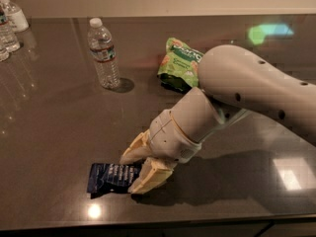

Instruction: Pick rxbar blueberry

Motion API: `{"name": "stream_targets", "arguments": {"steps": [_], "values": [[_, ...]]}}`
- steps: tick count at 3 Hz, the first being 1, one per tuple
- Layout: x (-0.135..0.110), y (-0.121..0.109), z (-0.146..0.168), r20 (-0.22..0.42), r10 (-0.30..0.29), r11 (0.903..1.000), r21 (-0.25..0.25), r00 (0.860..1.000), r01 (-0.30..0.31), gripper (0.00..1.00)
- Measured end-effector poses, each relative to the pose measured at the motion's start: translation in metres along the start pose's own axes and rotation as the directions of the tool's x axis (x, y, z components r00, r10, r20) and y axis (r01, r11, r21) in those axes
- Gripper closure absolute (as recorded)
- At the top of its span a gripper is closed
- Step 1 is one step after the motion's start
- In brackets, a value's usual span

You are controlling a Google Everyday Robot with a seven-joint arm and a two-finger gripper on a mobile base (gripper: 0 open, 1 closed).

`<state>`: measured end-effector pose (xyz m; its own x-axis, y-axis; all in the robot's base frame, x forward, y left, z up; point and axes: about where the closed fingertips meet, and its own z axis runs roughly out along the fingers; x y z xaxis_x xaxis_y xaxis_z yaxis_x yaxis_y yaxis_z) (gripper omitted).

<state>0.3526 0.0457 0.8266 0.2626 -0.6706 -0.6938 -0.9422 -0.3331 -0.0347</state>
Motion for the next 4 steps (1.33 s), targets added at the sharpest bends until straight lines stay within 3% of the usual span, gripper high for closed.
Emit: {"name": "stream_targets", "arguments": {"steps": [4], "values": [[-0.039,-0.035,-0.078,0.042,0.041,0.9971,0.062,0.998,-0.044,1.00]]}}
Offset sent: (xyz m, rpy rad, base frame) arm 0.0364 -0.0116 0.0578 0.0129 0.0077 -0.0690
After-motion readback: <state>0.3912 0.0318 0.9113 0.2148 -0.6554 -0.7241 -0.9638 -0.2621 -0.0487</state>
